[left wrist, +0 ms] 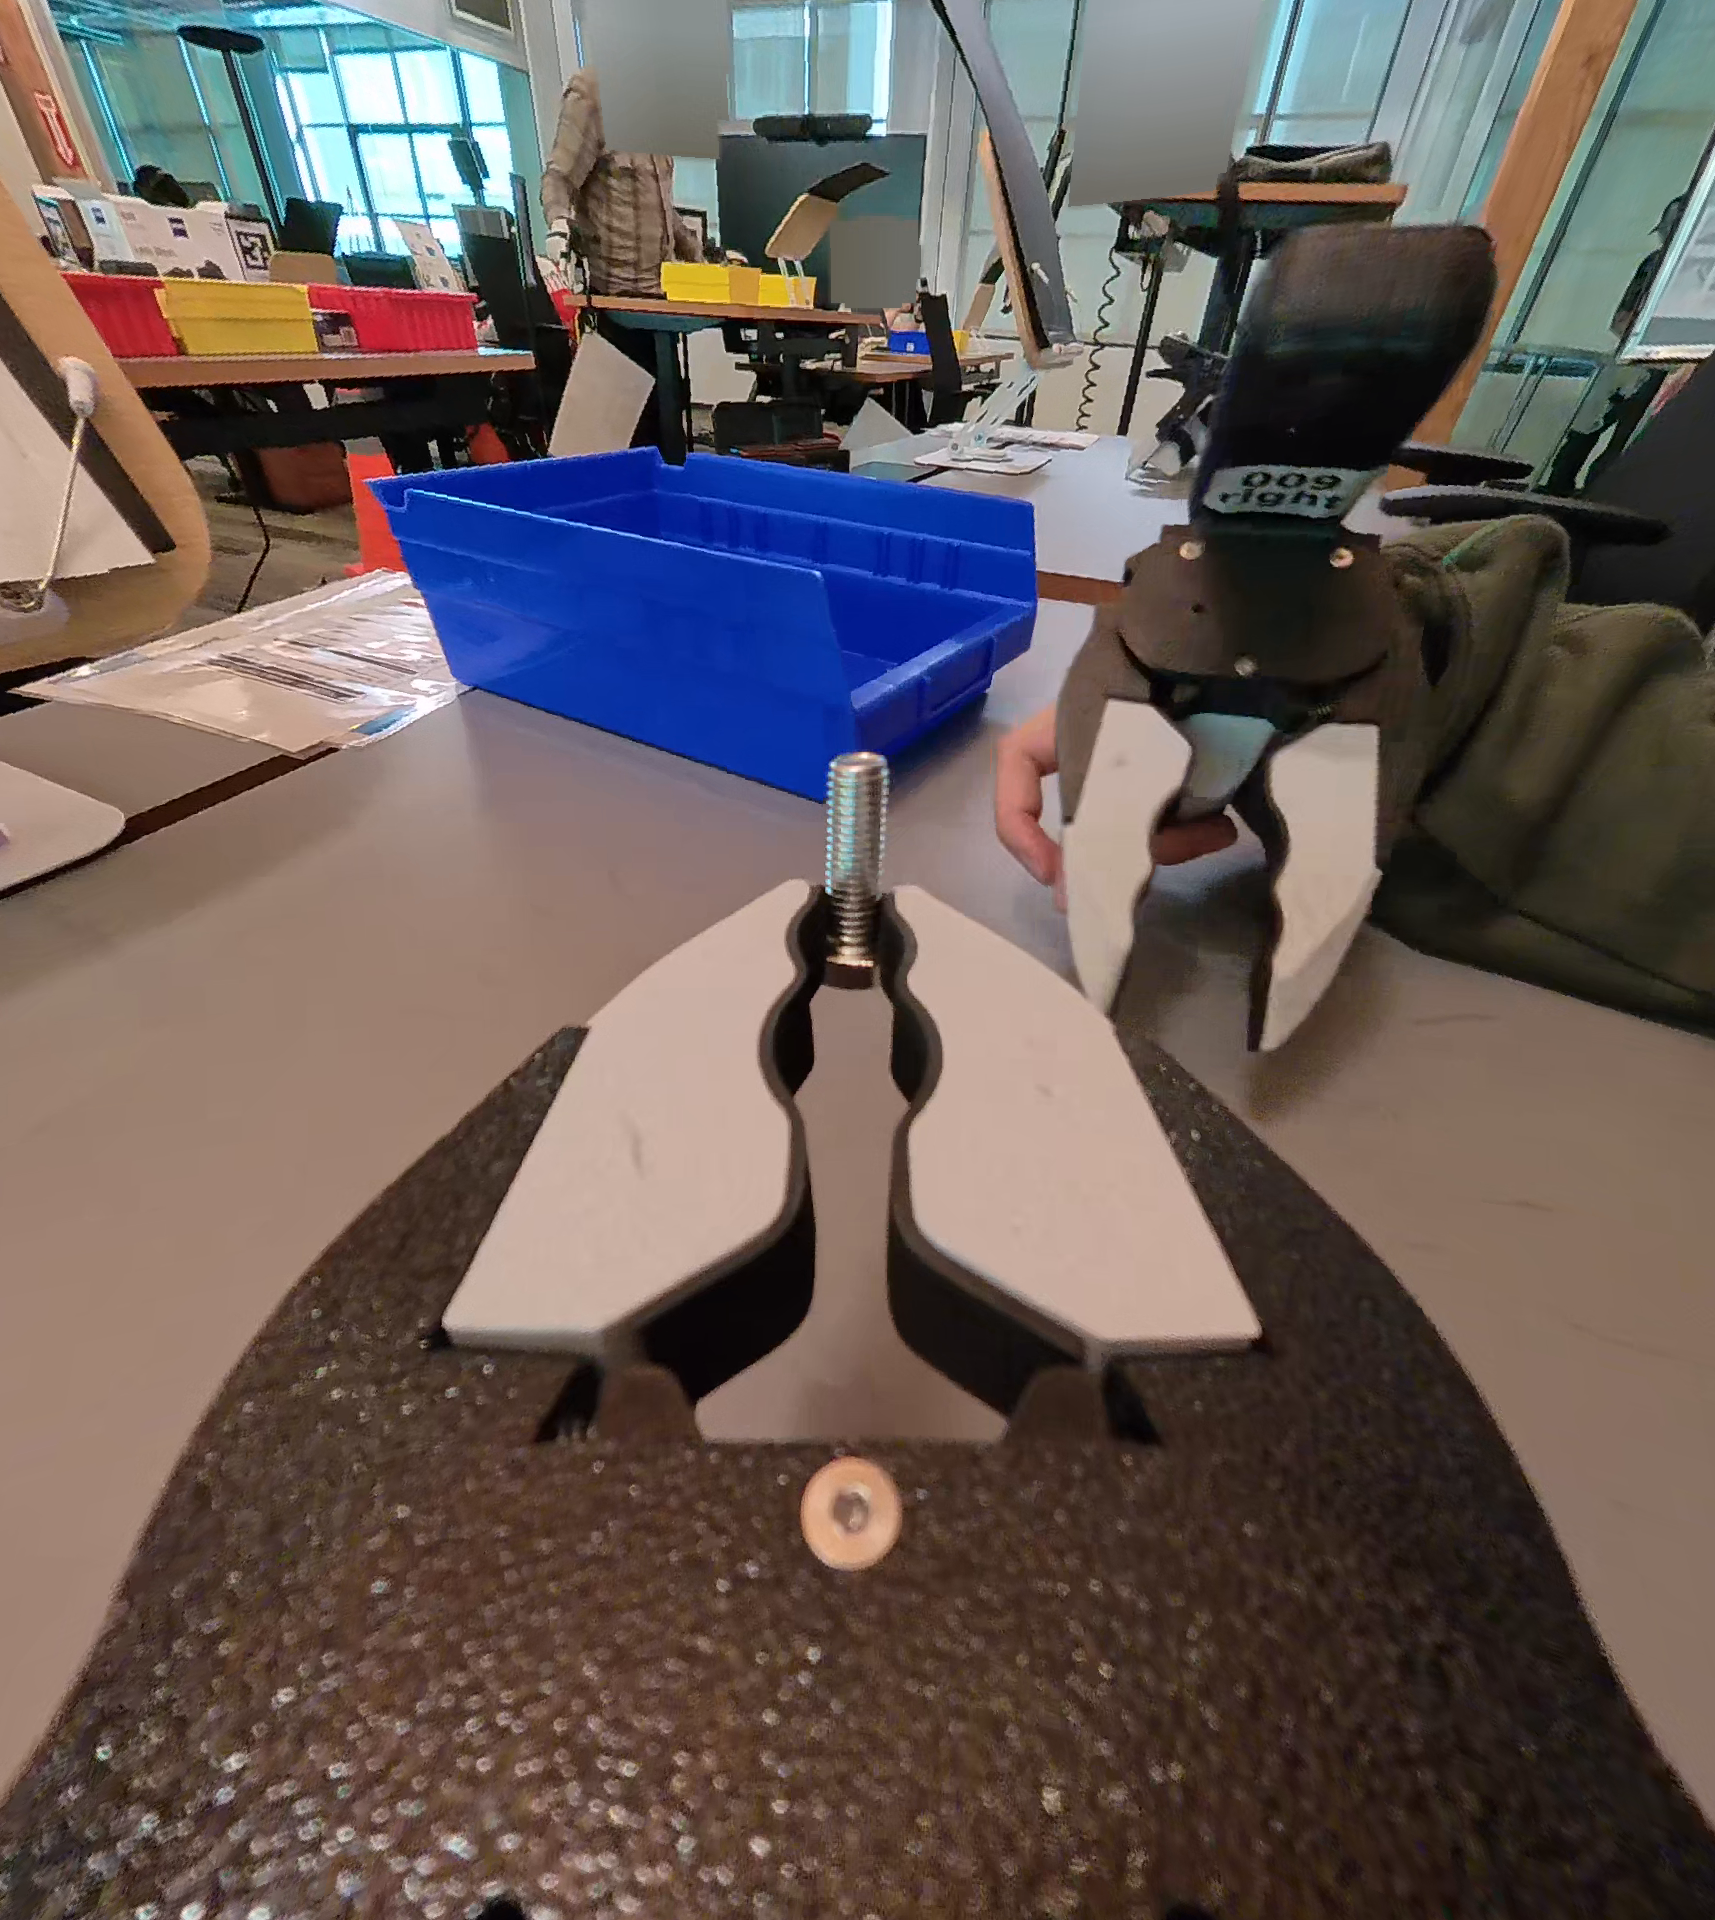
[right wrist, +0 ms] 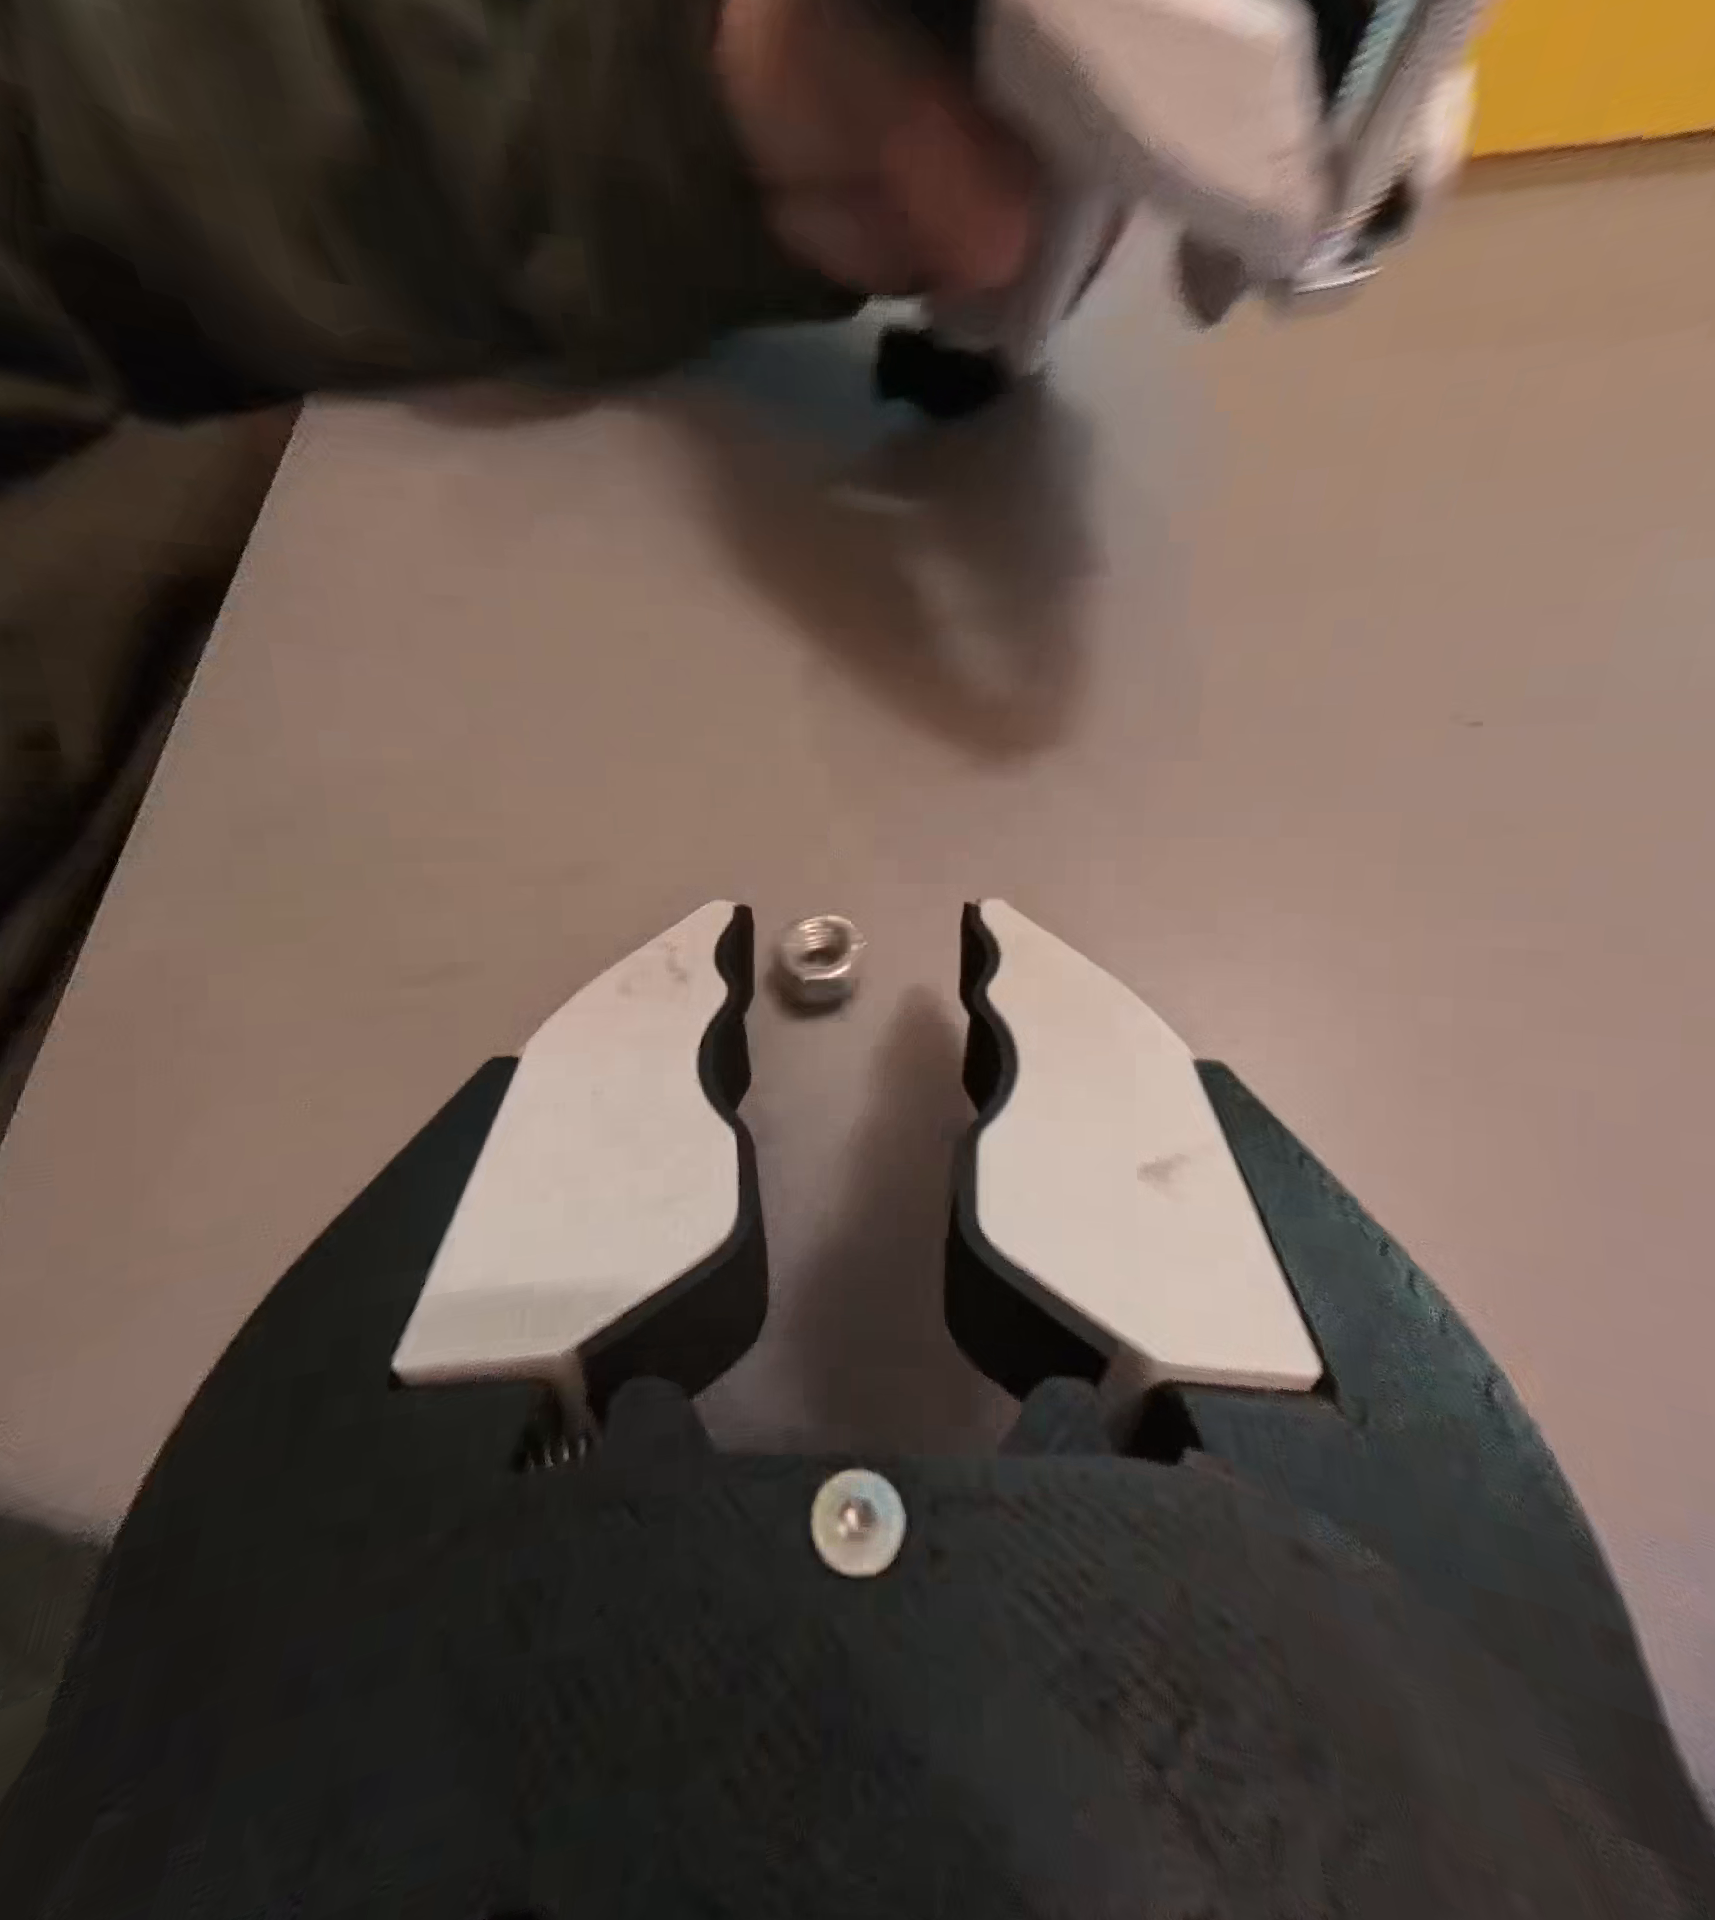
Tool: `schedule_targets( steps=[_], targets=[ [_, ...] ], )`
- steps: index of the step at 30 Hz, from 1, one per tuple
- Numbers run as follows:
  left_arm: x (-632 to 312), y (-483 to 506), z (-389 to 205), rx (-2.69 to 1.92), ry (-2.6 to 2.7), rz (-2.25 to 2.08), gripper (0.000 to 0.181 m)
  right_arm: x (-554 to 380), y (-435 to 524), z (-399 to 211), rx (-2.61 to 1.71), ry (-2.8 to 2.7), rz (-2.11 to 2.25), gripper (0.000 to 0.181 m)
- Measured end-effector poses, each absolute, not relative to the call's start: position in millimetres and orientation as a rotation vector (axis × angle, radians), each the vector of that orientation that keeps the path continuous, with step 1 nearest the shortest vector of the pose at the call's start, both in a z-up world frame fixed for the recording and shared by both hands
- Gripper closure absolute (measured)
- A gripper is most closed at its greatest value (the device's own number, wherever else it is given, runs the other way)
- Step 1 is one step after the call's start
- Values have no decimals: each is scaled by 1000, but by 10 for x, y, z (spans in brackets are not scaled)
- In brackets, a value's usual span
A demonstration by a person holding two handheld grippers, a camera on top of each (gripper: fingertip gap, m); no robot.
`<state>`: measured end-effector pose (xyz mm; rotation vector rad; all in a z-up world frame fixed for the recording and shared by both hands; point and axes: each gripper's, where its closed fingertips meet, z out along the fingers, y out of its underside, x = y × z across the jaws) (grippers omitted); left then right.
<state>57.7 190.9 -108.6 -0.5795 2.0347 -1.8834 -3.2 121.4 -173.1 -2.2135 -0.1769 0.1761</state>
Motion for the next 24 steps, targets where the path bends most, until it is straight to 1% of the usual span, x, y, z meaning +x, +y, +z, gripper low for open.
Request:
schedule_targets(
  steps=[4, 10, 12, 16, 19, 24],
  targets=[
    [565, 1894, -1098, -569, 2049, -1880, 172, -65, 1099, -1949, -2382, -255, 107, 148],
    [552, 1876, -1105, -558, 2062, -1882, 172, 6, 1170, -2026, -2421, -232, 49, 152],
    [550, 1873, -1106, -556, 2065, -1883, 172, -44, 1209, -2021, -2408, -257, 78, 164],
    [531, 1855, -1115, -537, 2080, -1878, 172, -20, 1247, -2014, -2410, -281, 40, 164],
    [495, 1830, -1113, -495, 2092, -1881, 172, 70, 1341, -1782, -2278, -259, -7, 164],
    [419, 1758, -1119, -419, 2123, -1881, 173, 225, 1472, -1053, -2102, -346, -54, 164]
  ],
)
